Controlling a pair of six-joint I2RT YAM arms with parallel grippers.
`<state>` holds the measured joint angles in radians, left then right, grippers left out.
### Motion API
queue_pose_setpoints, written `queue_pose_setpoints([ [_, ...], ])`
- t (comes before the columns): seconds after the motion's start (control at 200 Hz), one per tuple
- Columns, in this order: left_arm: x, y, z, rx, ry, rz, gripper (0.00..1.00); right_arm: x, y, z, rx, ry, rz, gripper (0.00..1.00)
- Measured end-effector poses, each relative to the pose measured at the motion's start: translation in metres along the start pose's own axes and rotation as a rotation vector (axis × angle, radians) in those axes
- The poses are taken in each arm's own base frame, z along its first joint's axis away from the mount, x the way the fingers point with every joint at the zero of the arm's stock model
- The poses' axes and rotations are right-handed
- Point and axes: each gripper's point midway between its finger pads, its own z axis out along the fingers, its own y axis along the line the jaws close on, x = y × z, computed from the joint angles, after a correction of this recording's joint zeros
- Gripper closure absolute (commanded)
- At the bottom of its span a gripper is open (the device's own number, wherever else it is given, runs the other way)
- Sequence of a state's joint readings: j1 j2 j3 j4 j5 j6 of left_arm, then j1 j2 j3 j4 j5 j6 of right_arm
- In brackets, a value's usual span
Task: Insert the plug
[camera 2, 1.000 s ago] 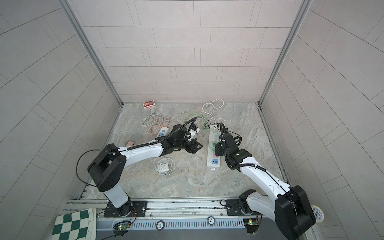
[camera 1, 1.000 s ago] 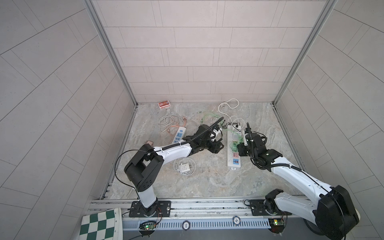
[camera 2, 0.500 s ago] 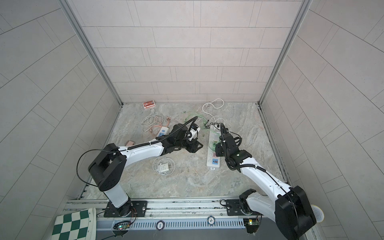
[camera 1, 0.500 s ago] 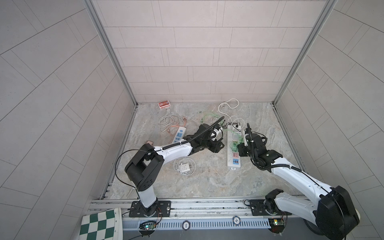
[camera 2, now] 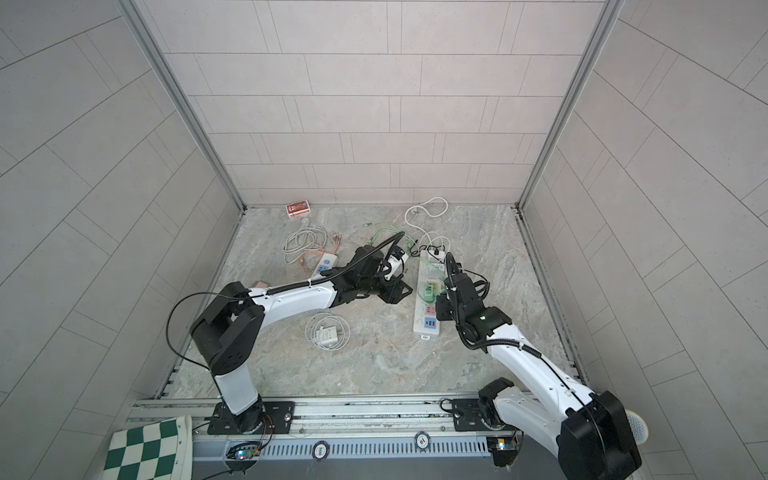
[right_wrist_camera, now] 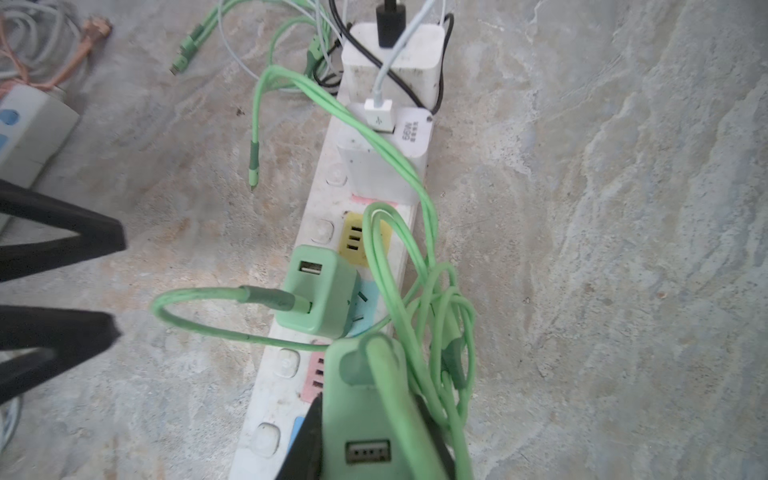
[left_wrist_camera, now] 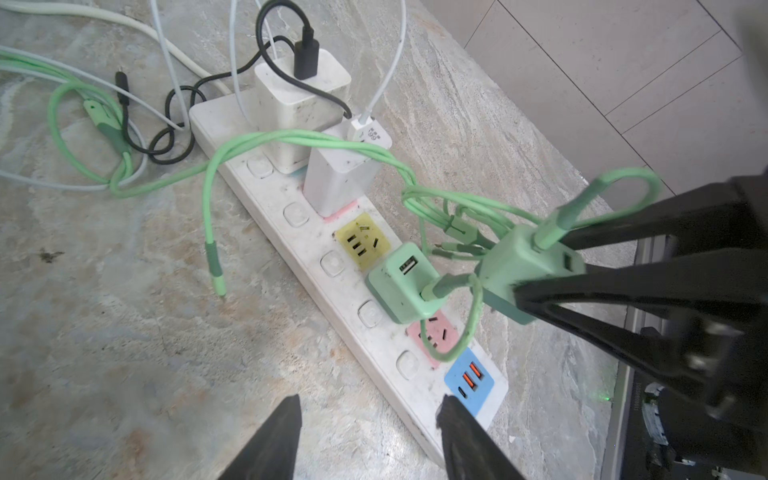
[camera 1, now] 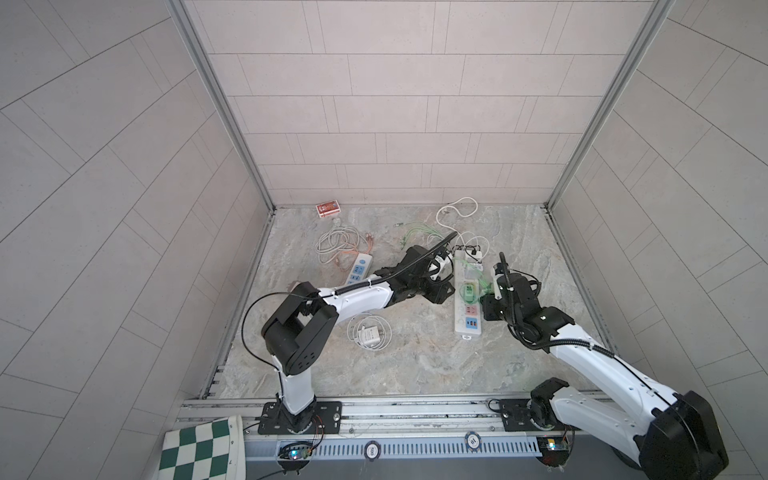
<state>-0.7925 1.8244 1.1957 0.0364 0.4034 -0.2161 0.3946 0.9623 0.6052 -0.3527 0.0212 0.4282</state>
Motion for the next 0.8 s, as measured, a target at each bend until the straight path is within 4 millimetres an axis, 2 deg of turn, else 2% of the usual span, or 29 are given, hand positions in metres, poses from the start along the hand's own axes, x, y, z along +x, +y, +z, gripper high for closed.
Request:
queue_pose_setpoints([
  [0.14, -0.005, -0.005, 0.017, 0.0, 0.03, 0.004, 0.42, -0.015, 0.011, -0.016, -0.062, -0.035, 0.004, 1.0],
  [0.225, -0.006, -0.007, 0.028, -0.007, 0.052, 0.007, 0.43, -0.011, 0.013, -0.02, -0.081, -0.024, 0.0, 1.0],
  [0.375, 0.006, -0.006, 0.044, -0.033, 0.106, 0.009, 0.45, -0.007, 0.006, -0.025, -0.073, -0.011, 0.013, 1.0],
  [0.55, 0.018, 0.001, 0.05, -0.066, 0.147, -0.008, 0.46, -0.005, -0.01, -0.027, -0.035, -0.01, 0.049, 1.0],
  [0.801, 0.009, 0.008, 0.05, -0.106, 0.117, -0.026, 0.46, 0.014, -0.015, -0.019, -0.033, 0.041, 0.057, 1.0],
])
